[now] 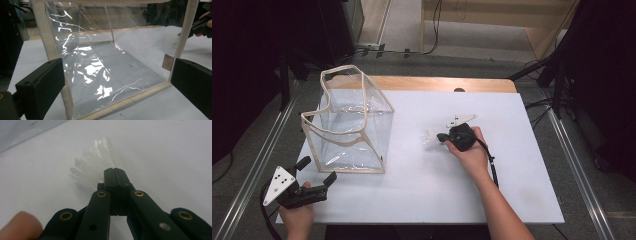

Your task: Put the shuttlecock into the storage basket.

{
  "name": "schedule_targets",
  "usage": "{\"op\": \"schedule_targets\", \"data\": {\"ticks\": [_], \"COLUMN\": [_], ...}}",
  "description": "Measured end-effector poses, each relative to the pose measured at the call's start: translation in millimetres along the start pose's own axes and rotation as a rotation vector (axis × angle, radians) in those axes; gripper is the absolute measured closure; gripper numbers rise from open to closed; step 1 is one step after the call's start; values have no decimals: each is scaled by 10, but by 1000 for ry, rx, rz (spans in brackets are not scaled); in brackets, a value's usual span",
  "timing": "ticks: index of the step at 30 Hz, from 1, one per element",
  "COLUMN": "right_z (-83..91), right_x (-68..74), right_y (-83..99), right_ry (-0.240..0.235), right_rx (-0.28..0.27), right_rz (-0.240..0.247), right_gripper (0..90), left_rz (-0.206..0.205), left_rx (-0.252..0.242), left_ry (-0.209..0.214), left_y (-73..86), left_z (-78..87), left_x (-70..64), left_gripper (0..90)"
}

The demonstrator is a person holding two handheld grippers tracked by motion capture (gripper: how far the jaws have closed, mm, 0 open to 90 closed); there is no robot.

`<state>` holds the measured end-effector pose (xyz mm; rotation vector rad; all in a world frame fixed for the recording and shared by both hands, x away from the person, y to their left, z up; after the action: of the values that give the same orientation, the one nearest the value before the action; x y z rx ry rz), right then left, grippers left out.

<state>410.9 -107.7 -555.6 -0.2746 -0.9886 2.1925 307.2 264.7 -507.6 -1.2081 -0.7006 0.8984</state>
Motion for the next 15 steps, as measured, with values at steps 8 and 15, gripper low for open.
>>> {"op": "schedule_targets", "data": {"ticks": [8, 15], "right_z": [-22, 53], "right_x": [-28, -90], "right_y": [-48, -95], "right_ry": [12, 21], "right_rx": [-15, -30], "right_rz": [1, 6], "right_gripper": [878, 876], "left_rz": [7, 0], "left_rx": [-5, 2], "left_ry": [5, 3], "left_y": [-7, 0], "left_z": [-1, -4], "left_x": [5, 3], "left_gripper": [0, 0]}}
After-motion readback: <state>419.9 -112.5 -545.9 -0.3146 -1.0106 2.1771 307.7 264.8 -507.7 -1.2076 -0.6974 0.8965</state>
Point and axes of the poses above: each handheld gripper's, and its own axes: z roughly backward along the jaws, y roughly out of its underside, x roughly to its left, the point moved 10 cm from there along -z, roughly forward along the jaws, and after that the axes turned 3 degrees about -y, right-handed, at the moved point
